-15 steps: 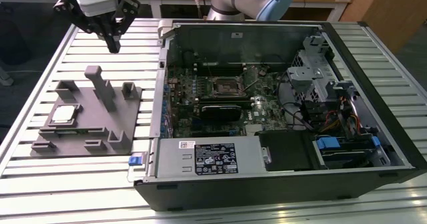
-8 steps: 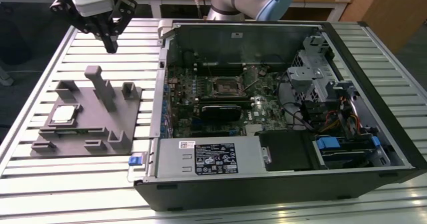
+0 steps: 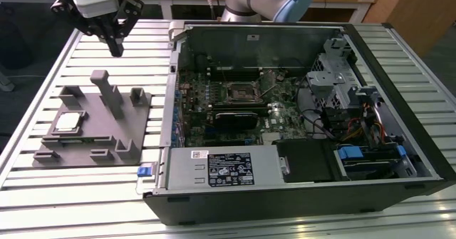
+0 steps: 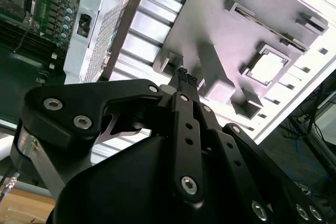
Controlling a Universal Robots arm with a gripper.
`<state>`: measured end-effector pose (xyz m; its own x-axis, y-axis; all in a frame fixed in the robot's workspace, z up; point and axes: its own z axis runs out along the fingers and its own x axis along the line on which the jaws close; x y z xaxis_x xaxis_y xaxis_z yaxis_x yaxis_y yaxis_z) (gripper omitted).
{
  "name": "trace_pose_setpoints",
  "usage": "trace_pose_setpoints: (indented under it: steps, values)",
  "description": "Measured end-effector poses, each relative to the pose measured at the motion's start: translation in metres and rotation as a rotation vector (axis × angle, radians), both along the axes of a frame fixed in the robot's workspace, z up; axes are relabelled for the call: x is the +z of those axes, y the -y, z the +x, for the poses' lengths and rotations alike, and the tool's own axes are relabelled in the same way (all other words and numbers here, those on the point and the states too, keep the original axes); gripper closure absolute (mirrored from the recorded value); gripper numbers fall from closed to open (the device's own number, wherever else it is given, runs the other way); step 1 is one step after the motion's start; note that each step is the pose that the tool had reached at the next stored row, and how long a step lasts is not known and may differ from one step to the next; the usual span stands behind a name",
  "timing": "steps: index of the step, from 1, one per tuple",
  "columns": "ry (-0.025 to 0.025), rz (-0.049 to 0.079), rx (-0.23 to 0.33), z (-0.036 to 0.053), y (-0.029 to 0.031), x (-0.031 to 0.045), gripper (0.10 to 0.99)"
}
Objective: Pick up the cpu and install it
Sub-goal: 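Reach for the cpu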
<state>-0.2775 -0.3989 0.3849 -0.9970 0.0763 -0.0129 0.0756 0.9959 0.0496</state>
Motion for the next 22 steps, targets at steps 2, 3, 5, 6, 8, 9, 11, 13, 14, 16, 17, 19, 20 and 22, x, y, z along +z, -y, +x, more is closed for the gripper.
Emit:
trace_pose_setpoints:
  steps: [2, 3, 5, 6, 8, 9, 11, 13, 14, 16, 17, 19, 20, 22]
  values:
    - [-0.0001, 0.000, 0.000, -0.0010, 0.0000, 0.0000, 0.980]
    - [0.0000, 0.000, 0.000, -0.0015, 0.0000, -0.0001, 0.980]
    - [0.0000, 0.000, 0.000, -0.0026, 0.0000, -0.0001, 0.980]
    - [-0.0001, 0.000, 0.000, -0.0033, 0.0000, -0.0001, 0.980]
    - [0.0000, 0.000, 0.000, -0.0058, 0.0000, -0.0003, 0.980]
    - [0.0000, 0.000, 0.000, -0.0072, 0.0000, -0.0004, 0.980]
    - [0.0000, 0.000, 0.000, -0.0095, 0.0000, -0.0004, 0.980]
    - [0.0000, 0.000, 0.000, -0.0115, 0.0000, -0.0005, 0.980]
    - [0.0000, 0.000, 0.000, -0.0122, 0.0000, -0.0005, 0.980]
    - [0.0000, 0.000, 0.000, -0.0135, 0.0000, -0.0006, 0.980]
    - [0.0000, 0.000, 0.000, -0.0142, 0.0000, -0.0006, 0.980]
    - [-0.0001, 0.000, 0.000, -0.0156, 0.0000, -0.0006, 0.980]
    - [-0.0001, 0.000, 0.000, -0.0164, 0.0000, -0.0007, 0.980]
    - [0.0000, 0.000, 0.000, -0.0179, 0.0000, -0.0007, 0.980]
